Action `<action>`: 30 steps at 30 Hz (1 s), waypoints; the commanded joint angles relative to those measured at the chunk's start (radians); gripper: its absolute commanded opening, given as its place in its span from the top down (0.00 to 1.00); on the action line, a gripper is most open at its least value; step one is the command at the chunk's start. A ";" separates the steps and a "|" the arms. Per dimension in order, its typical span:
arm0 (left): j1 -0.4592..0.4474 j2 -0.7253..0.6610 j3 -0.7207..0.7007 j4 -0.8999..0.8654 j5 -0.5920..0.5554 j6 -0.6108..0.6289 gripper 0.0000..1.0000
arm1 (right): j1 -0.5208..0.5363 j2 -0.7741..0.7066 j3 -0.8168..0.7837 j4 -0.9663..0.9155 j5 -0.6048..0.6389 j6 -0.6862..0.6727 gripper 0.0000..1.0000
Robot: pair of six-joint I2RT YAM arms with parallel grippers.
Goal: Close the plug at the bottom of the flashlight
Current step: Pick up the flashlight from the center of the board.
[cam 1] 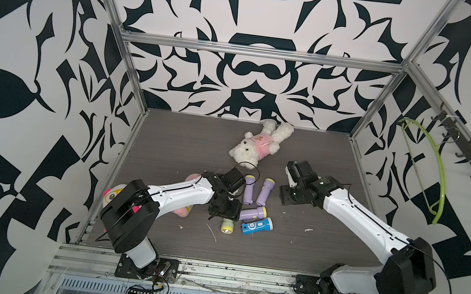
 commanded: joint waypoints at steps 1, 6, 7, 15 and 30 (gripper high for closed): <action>-0.006 0.041 0.033 -0.052 -0.033 0.025 0.34 | -0.005 -0.024 -0.009 0.023 -0.007 -0.012 0.36; -0.008 0.077 0.046 -0.070 -0.066 0.033 0.36 | -0.012 -0.013 -0.014 0.029 -0.017 -0.015 0.36; -0.008 0.084 0.048 -0.071 -0.071 0.034 0.36 | -0.013 -0.009 -0.013 0.032 -0.018 -0.015 0.36; -0.011 0.162 0.094 -0.086 -0.104 0.047 0.51 | -0.024 -0.001 -0.016 0.037 -0.026 -0.015 0.37; -0.025 0.201 0.106 -0.107 -0.188 0.042 0.89 | -0.039 0.014 -0.012 0.036 -0.024 -0.012 0.37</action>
